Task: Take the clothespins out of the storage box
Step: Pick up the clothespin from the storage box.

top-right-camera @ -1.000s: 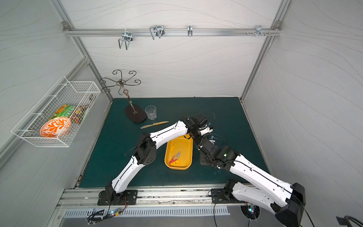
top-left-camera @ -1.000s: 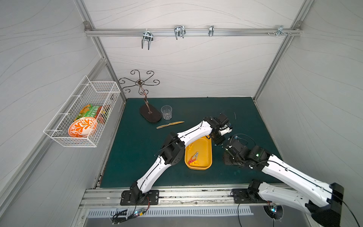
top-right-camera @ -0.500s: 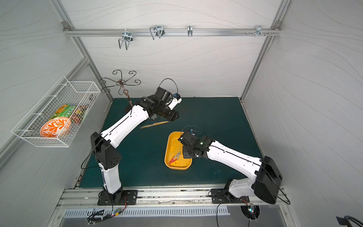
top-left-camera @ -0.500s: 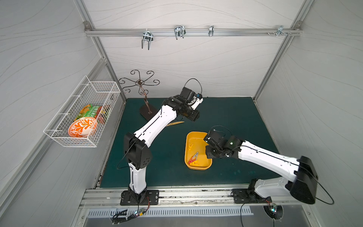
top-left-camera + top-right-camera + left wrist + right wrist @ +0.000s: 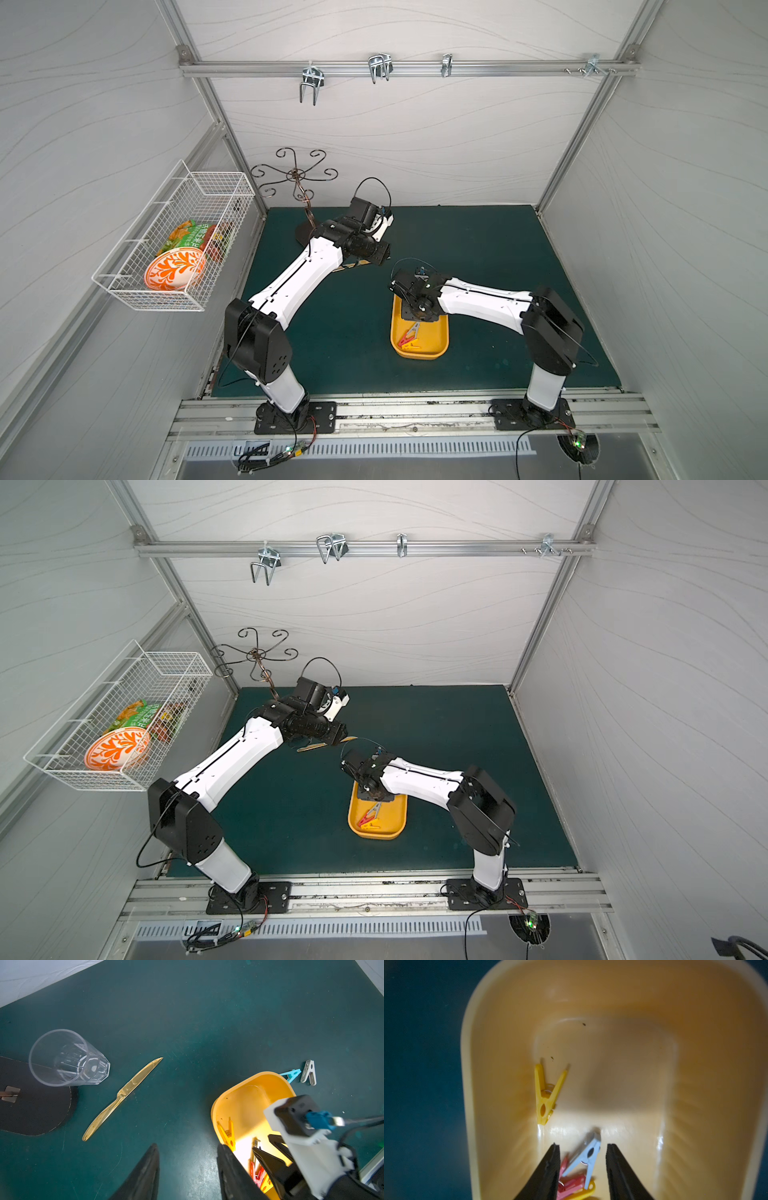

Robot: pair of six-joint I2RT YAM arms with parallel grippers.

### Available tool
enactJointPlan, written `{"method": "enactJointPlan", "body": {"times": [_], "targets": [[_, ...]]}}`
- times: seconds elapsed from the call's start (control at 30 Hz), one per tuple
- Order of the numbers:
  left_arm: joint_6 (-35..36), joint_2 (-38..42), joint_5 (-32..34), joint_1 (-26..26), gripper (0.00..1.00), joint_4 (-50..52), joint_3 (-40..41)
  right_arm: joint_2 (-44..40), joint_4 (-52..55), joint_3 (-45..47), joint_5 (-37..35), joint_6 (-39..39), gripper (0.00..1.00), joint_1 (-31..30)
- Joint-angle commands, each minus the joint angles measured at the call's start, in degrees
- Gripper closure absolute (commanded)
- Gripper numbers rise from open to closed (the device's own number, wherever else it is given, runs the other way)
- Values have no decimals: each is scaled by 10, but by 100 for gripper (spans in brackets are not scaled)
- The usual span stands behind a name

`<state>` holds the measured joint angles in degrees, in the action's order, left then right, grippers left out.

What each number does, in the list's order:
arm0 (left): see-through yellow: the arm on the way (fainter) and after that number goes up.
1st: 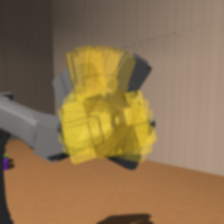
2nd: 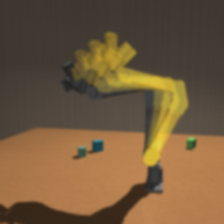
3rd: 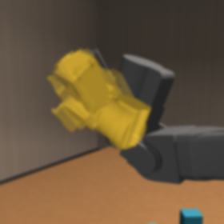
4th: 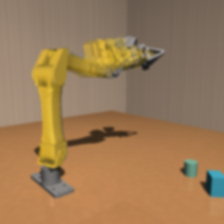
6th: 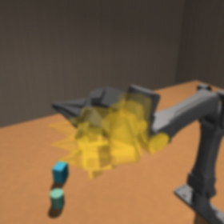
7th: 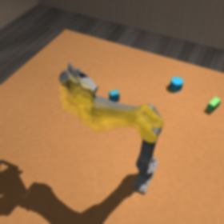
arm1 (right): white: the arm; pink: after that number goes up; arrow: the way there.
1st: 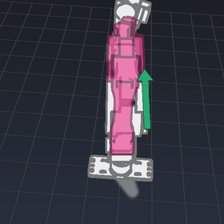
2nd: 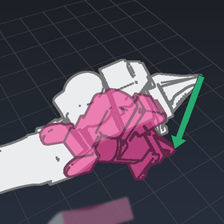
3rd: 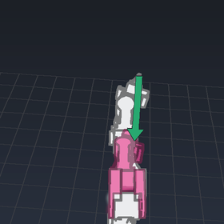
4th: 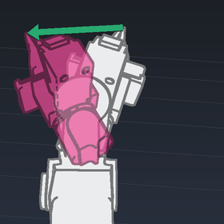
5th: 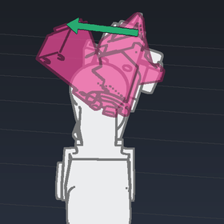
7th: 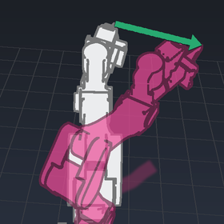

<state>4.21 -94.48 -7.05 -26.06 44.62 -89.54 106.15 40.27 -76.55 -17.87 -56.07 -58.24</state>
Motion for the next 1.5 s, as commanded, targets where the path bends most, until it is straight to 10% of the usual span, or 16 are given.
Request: {"method": "enactJointPlan", "body": {"times": [0.0,0.9,1.1,1.47], "targets": [[-2,16,4,14,51,-32,8,26,-3,-30,-20,-23,59,-6],[-9,40,-17,57,51,-43,50,129,-18,-68,-58,-17,78,3],[-10,38,-19,60,51,-44,53,97,-25,-51,-66,-13,100,4],[-9,36,-47,61,52,-31,42,-85,6,3,-110,37,100,34]]}}
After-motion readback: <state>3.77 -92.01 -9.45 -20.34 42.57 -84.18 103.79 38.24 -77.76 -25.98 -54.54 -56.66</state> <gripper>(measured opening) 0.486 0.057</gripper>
